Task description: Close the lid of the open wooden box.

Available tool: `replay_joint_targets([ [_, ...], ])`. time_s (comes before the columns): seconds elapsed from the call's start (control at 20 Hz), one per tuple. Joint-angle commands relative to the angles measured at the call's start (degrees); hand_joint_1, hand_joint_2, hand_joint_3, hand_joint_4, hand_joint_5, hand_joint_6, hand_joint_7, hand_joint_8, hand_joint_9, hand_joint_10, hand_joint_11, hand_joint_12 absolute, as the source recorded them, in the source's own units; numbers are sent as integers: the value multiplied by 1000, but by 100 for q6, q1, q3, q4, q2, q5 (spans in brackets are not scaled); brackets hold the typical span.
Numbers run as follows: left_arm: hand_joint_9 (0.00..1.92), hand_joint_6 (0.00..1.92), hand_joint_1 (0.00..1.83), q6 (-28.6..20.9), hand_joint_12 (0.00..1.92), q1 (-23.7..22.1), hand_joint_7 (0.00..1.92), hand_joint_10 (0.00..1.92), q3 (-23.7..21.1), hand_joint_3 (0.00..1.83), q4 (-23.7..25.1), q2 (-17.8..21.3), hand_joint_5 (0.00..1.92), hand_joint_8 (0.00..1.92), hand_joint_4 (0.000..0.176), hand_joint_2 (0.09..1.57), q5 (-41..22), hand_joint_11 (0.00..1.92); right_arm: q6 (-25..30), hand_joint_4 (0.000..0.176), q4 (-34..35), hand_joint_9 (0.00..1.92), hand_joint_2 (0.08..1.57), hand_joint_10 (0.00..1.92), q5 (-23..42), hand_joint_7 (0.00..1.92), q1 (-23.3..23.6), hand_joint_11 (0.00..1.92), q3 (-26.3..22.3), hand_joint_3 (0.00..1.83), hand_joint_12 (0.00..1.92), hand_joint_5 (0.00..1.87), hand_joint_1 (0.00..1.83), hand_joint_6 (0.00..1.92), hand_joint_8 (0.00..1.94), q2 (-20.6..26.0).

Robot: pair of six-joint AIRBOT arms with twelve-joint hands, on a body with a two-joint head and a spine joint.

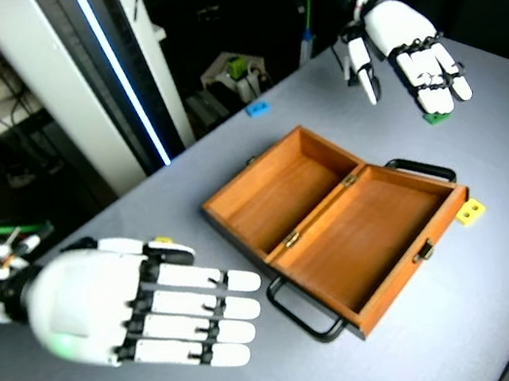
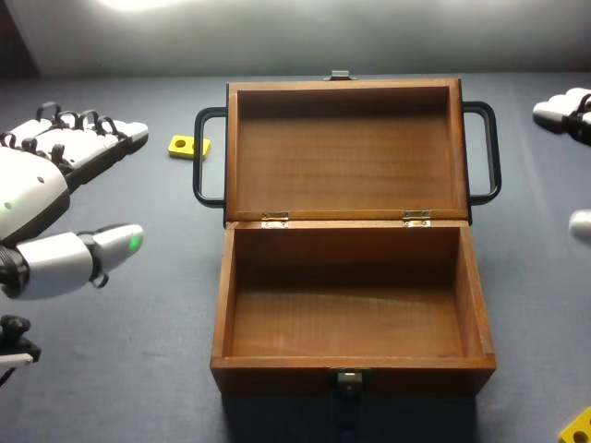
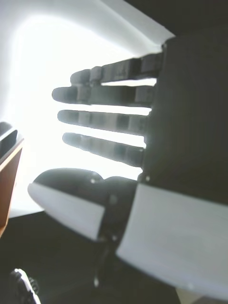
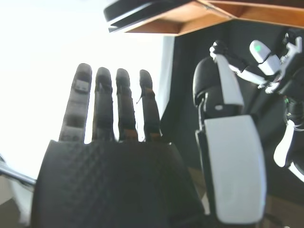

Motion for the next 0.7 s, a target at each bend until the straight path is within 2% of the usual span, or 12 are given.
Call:
replay_joint_targets([
  [0.0,106,1,0,-11,337,-101,68,10,51,24,70,-11,70,1,0,1390,-583,0,42,0,120,0,1368,0,632,26,107,42,40,4,32,39,0,0,0,-6],
  [0.05,107,2,0,-9,301,-142,74,6,86,13,94,-29,80,2,0,1402,-498,0,42,0,93,0,1369,0,579,24,137,38,61,2,28,40,0,1,0,-8],
  [0.25,99,0,0,83,447,-553,77,3,313,0,315,-120,95,2,0,1363,251,0,193,0,-64,0,1397,0,157,35,322,37,269,11,23,45,0,2,3,-70],
  [0.45,125,1,0,385,482,-951,98,5,552,1,436,-221,114,2,0,1378,1124,0,331,0,-419,0,1371,0,-644,20,662,34,597,0,19,42,0,0,0,-138],
  [0.5,58,0,0,386,258,-1006,56,1,638,0,435,-268,81,0,0,1352,1270,0,331,0,-483,0,1396,0,-845,14,746,31,670,9,17,40,0,0,0,-164],
  [0.65,80,0,0,422,299,-1188,72,0,886,0,436,-457,88,0,0,1294,1729,3,333,0,-601,3,1407,1,-1305,29,879,55,868,10,26,48,0,7,8,-267],
])
